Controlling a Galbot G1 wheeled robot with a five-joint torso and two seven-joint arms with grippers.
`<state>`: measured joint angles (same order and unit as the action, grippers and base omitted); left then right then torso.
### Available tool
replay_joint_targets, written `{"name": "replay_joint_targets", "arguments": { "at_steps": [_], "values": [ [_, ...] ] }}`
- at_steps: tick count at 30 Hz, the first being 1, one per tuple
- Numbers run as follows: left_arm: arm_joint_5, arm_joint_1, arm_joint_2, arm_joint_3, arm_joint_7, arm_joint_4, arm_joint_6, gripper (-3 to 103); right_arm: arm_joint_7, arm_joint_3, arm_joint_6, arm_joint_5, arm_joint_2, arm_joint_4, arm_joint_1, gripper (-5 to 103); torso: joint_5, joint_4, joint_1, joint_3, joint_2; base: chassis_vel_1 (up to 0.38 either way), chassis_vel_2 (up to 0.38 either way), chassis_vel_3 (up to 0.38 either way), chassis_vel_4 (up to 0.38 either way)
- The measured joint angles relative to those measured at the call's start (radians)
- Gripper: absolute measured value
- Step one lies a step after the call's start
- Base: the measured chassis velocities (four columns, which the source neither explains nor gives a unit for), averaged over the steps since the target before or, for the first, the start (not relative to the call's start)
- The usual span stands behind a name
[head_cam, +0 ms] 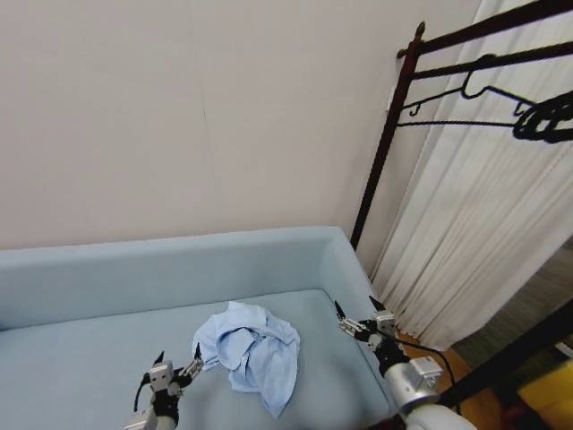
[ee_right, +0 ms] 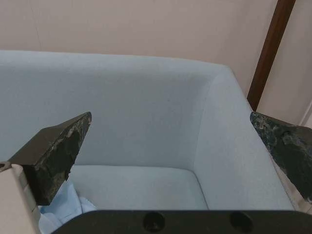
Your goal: Pick up the clothes from the sofa and hang them on the clothes hanger.
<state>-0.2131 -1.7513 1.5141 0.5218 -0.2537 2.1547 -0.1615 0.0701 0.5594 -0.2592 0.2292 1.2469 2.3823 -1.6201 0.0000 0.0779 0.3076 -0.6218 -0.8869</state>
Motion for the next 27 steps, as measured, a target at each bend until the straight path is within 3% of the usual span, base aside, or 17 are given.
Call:
{"name": "replay_joint_targets", "arguments": {
  "at_steps": [3,11,14,17,19,23,27],
  "values": [
    [-0.019,0.052,-0.017,-0.064,-0.065,-0.057,-0.050,100,0.007,-0.003,0.000,0.003,-0.012,-0.010,0.000,100,0.0000,0.0001,0.000,0.000,0.000,0.000,0.000,0.000,0.000],
    [-0.095,0.190,-0.048,-0.161,-0.170,-0.184,-0.107,100,0.020,-0.006,-0.005,0.019,-0.048,-0.051,-0.010,100,0.0002,0.0000,0.000,0.000,0.000,0.000,0.000,0.000,0.000],
    [-0.155,0.266,-0.055,-0.217,-0.253,-0.247,-0.115,100,0.029,-0.006,-0.010,0.029,-0.076,-0.069,-0.010,100,0.0002,0.0001,0.000,0.000,0.000,0.000,0.000,0.000,0.000],
    [-0.189,0.291,-0.052,-0.233,-0.292,-0.265,-0.121,100,0.034,-0.005,-0.012,0.032,-0.086,-0.074,-0.008,100,0.0002,0.0001,0.000,0.000,0.000,0.000,0.000,0.000,0.000],
    [-0.237,0.319,-0.036,-0.250,-0.359,-0.296,-0.121,100,0.040,-0.006,-0.017,0.037,-0.100,-0.076,-0.007,100,0.0001,0.0000,0.000,0.000,0.000,0.000,0.000,0.000,0.000],
    [-0.265,0.333,-0.013,-0.254,-0.410,-0.324,-0.104,100,0.044,-0.006,-0.018,0.038,-0.114,-0.075,-0.014,100,0.0002,0.0000,0.000,0.000,0.000,0.000,0.000,0.000,0.000],
    [-0.285,0.345,0.006,-0.243,-0.416,-0.351,-0.086,100,0.049,-0.005,-0.019,0.040,-0.123,-0.074,-0.024,100,0.0009,0.0000,0.000,0.000,0.000,0.000,0.000,0.000,0.000]
  ]
}}
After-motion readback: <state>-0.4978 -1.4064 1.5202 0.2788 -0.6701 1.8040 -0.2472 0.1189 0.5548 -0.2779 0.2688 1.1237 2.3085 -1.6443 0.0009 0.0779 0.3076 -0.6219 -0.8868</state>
